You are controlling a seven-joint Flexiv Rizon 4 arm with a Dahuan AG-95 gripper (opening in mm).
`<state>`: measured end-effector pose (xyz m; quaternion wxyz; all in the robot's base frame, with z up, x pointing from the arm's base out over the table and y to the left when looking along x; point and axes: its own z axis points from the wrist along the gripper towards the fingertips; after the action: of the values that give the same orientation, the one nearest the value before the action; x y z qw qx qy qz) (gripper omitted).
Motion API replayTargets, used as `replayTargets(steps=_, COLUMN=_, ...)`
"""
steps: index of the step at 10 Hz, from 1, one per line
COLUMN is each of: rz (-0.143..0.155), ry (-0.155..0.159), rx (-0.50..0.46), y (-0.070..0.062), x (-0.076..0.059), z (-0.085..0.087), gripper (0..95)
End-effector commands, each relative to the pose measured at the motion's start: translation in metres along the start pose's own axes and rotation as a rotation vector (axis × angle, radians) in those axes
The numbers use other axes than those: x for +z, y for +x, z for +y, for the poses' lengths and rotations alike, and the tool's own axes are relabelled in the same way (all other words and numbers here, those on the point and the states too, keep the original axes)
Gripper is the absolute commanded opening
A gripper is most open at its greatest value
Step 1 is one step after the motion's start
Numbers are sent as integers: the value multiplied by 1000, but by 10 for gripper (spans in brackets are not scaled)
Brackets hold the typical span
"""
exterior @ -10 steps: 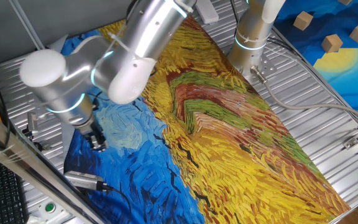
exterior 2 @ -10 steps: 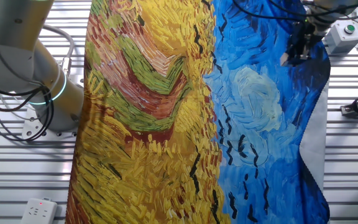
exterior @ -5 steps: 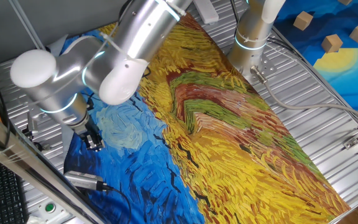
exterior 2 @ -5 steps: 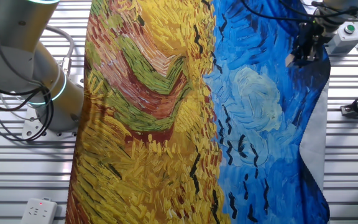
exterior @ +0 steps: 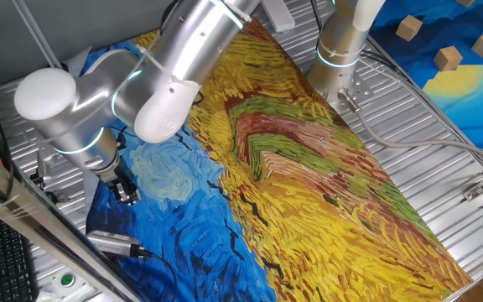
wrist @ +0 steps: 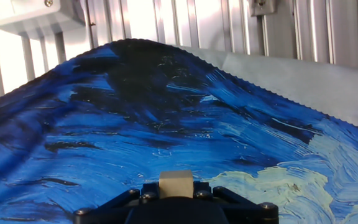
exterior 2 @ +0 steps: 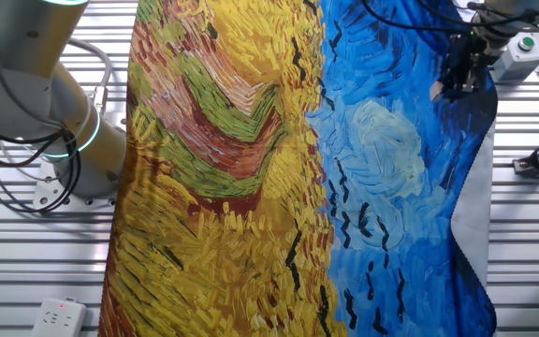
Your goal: Pick up the small block on the left and move it to the right
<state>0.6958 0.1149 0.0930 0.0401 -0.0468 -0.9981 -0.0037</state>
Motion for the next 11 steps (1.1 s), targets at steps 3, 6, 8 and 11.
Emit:
replayTargets(steps=3, rz=5, ry=-4, rx=-9, y=2, x=0, z=-1, gripper=0)
replayTargets(steps=6, rz=21, ry=-8, rx=-22, y=2, x=0, z=-1, gripper=0)
replayTargets(steps=8, rz=29, ry=-8, rx=-26, y=2, x=0, z=-1, gripper=0)
replayTargets(steps=11, rz=28, ry=-7, rx=-33, y=2, x=0, z=-1, gripper=0)
